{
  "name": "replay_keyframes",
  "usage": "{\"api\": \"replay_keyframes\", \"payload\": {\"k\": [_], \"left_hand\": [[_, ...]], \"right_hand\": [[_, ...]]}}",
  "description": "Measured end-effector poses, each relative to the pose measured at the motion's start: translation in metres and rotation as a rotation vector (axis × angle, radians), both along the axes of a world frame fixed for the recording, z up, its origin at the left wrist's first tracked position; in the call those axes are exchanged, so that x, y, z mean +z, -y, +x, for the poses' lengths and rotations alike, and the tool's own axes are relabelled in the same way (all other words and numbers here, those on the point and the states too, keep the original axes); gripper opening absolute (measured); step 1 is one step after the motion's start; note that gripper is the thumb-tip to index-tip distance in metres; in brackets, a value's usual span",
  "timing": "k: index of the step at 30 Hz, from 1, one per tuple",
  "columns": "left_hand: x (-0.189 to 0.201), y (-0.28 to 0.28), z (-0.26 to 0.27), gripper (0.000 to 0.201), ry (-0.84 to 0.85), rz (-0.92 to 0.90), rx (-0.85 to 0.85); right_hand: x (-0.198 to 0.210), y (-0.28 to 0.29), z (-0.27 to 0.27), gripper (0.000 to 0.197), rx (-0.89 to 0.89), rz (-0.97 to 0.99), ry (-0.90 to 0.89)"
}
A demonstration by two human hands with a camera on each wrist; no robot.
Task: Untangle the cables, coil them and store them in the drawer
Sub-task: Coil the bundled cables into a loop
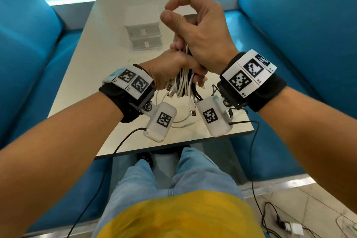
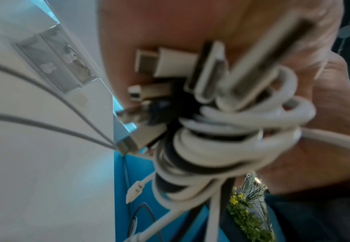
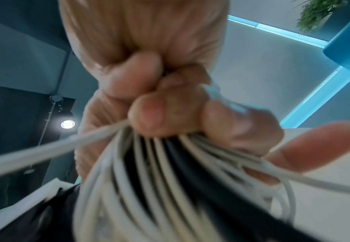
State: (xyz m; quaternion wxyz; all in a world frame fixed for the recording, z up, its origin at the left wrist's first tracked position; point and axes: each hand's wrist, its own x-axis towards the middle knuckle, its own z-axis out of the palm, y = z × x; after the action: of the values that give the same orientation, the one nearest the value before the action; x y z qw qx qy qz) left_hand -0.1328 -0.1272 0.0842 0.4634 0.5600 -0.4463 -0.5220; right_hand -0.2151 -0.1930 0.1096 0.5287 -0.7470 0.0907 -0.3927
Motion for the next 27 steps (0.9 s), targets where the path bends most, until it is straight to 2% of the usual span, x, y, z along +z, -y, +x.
{"api": "replay_keyframes", "payload": {"k": [3,8,13,17,20,22,24,25,27], "left_hand": [[-0.003,0.003,-0.001,0.003,0.058,0.018,-0.006],[-0.008,0.007,0.001,0.013,0.067,0.029,-0.048],[-0.019,0.007,0.0,0.028,-0.16,0.064,-0.064],[-0.019,0.006,-0.005,0.025,-0.164,0.046,-0.076],[-0.02,0.006,-0.006,0.022,-0.114,0.05,-0.019],[-0.021,0.003,-0.006,0.014,-0.09,0.045,0.014],[-0.023,0.001,-0.001,0.029,-0.054,0.018,0.055],[-0.024,0.001,0.003,0.034,-0.067,0.003,0.09],[-0.024,0.0,0.011,0.024,-0.123,-0.039,0.159]], "right_hand": [[-0.004,0.0,0.0,0.015,-0.064,0.047,0.035],[-0.005,0.001,-0.001,0.013,-0.144,0.085,0.051],[-0.003,0.002,-0.002,0.015,-0.201,0.063,0.081],[-0.003,0.0,0.0,0.021,-0.214,0.042,0.091],[-0.004,0.0,0.001,0.03,-0.214,0.08,0.103],[-0.005,0.001,-0.002,0.032,-0.162,0.116,0.019],[-0.007,0.005,-0.005,0.032,-0.105,0.097,-0.131],[-0.01,0.009,-0.007,0.039,-0.066,0.101,-0.206],[-0.023,0.018,-0.01,0.069,0.045,0.156,-0.337]]}}
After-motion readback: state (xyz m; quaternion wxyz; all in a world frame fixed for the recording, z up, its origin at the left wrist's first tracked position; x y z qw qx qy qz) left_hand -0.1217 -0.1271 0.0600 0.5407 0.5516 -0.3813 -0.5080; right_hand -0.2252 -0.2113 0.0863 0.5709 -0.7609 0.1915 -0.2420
